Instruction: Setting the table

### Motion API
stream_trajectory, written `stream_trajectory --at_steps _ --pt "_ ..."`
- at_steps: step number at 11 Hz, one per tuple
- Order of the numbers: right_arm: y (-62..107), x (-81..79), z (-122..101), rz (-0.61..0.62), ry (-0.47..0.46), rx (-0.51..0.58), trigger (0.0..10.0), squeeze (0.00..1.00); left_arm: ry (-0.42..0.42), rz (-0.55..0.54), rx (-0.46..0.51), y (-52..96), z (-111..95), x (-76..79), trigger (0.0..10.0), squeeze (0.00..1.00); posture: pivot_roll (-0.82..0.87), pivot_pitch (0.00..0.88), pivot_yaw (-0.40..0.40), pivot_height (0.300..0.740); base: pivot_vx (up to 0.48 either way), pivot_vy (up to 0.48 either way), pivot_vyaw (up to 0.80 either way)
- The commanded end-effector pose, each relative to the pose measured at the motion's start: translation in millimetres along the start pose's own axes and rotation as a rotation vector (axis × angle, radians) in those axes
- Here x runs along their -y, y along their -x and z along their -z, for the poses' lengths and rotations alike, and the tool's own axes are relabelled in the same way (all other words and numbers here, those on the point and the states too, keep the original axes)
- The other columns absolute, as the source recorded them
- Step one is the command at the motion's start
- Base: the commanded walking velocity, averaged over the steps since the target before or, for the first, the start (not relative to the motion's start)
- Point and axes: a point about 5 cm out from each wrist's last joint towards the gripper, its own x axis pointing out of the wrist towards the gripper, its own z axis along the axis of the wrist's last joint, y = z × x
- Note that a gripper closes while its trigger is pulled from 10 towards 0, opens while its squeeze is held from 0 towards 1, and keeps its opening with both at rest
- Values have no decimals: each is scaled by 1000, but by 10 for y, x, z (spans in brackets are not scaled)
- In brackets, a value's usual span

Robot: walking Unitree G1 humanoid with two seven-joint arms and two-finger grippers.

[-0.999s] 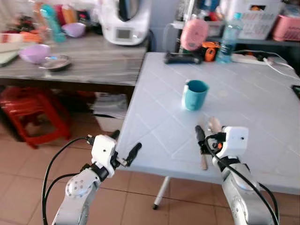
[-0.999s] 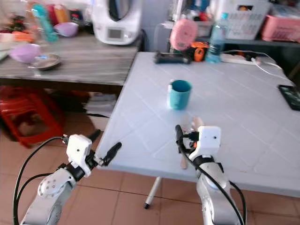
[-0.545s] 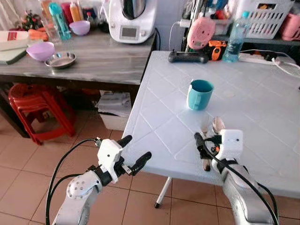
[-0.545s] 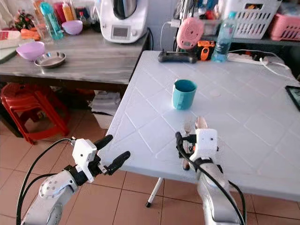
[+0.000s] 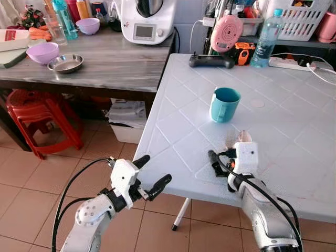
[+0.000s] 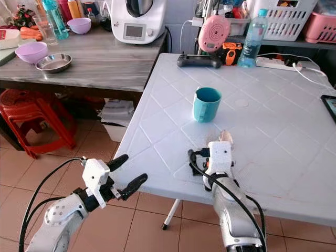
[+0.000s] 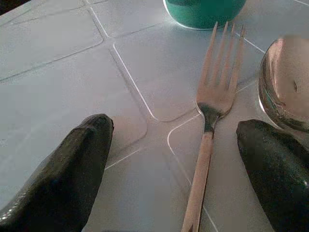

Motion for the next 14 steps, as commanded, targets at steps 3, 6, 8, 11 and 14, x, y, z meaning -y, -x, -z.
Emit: stream_trajectory --at_steps 3,6,8,11,14 --pt "0 4 154 -1 -37 -92 0 0 -5 17 14 12 -37 6 10000 0 33 36 6 740 0 0 0" --pt "26 27 240 13 -26 -148 0 0 -2 18 18 11 -43 13 10000 0 40 37 1 740 0 0 0" --pt "36 34 281 14 -25 -173 0 0 1 17 19 26 -44 10 10000 0 41 38 -1 740 0 0 0" --pt "30 22 324 15 -37 -197 0 0 -4 40 10 46 -63 9 10000 0 100 47 13 740 0 0 0" --pt "40 51 390 -12 -27 -238 0 0 -8 -3 26 38 -90 21 10000 0 138 33 -30 740 0 0 0"
